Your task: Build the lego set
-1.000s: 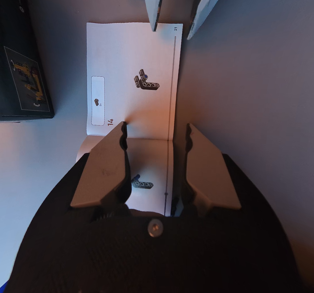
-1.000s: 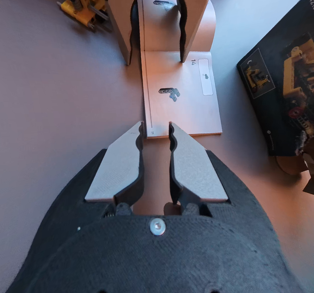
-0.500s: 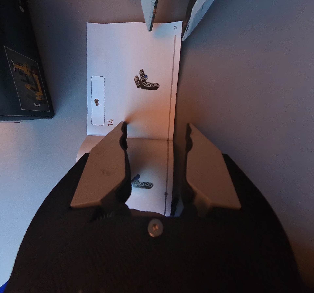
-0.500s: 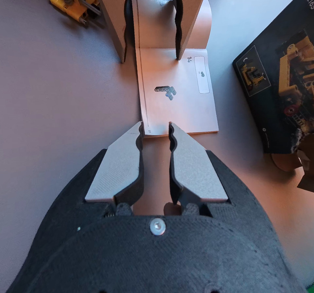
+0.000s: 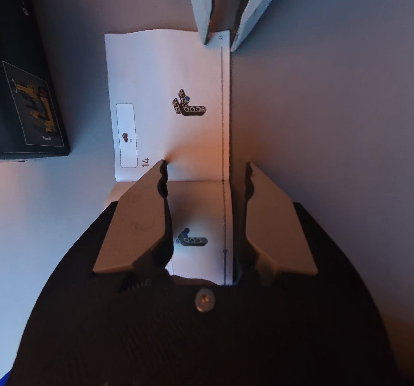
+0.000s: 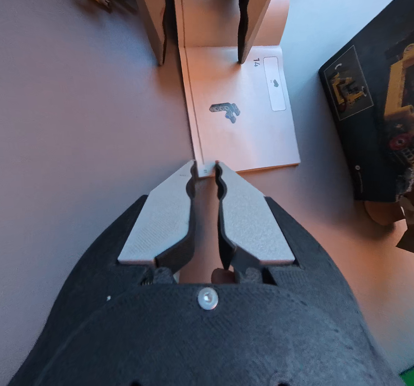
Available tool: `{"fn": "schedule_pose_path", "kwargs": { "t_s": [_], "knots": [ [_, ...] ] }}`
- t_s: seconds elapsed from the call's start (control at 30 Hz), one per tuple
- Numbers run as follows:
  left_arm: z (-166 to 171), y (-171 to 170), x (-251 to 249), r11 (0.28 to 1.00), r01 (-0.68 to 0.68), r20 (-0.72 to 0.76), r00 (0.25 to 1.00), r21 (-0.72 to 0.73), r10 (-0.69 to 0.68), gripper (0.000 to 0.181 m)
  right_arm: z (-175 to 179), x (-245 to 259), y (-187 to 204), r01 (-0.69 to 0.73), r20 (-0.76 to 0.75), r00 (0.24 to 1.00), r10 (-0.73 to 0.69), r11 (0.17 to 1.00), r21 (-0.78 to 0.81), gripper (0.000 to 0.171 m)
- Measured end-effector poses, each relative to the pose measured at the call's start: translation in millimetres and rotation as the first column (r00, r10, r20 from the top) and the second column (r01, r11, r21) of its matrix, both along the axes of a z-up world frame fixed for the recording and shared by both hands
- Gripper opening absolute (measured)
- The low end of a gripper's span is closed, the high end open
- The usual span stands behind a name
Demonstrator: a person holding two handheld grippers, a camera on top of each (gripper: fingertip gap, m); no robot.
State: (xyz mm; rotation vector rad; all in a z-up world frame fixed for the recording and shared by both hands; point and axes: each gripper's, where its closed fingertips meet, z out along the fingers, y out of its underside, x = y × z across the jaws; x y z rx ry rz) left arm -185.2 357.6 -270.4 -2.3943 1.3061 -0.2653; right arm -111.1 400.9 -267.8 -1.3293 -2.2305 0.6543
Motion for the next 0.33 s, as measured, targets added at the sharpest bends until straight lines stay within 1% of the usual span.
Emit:
{"fn": "schedule_pose_path", "kwargs": {
  "t_s": [0.03, 0.1, 0.33],
  "knots": [
    [-0.1, -0.7, -0.4, 1.0, 0.001, -0.003, 1.0, -0.002, -0.001, 0.068, 0.7, 0.2, 0.5, 0.0, -0.001, 1.0, 0.0, 1.0, 0.008, 0.0],
    [-0.4, -1.2, -0.4, 1.0, 0.0, -0.004, 1.0, -0.005, 0.0, 0.067, 5.2, -3.1, 4.6, 0.02, -0.034, 0.999, -0.019, 0.999, 0.03, 0.0],
    [-1.3, 1.6, 0.1, 1.0, 0.0, -0.005, 1.0, -0.004, 0.0, 0.067, 13.7, -8.7, 10.8, 0.063, -0.084, 0.995, -0.062, 0.998, 0.01, 0.0]
  ]
}}
